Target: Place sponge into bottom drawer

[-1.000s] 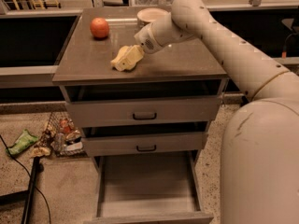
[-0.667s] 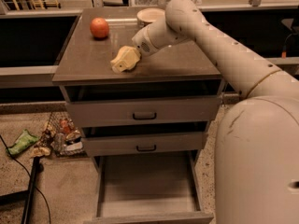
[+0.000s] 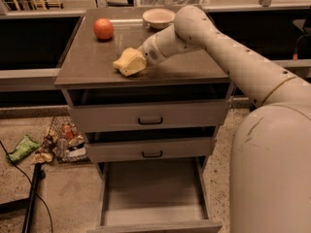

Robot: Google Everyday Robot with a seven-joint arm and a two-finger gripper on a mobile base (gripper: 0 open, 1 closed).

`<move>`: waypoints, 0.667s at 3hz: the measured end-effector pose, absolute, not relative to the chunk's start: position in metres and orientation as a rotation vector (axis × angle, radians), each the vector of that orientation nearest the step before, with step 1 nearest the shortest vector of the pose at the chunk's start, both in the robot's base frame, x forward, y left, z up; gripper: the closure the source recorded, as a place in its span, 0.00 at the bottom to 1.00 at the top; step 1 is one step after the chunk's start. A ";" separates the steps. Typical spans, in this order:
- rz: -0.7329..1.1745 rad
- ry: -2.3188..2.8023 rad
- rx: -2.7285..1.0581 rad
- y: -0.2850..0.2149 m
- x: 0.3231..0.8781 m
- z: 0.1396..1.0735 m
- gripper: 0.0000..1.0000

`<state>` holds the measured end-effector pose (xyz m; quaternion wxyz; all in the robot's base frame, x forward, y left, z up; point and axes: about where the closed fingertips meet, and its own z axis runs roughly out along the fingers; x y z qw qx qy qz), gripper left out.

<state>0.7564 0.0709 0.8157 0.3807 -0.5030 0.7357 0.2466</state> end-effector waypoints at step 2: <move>0.538 1.815 -1.261 0.030 0.720 0.857 0.89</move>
Offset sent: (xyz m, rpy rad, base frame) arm -0.0843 -0.1009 0.1006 -0.0093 -0.2069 -0.0877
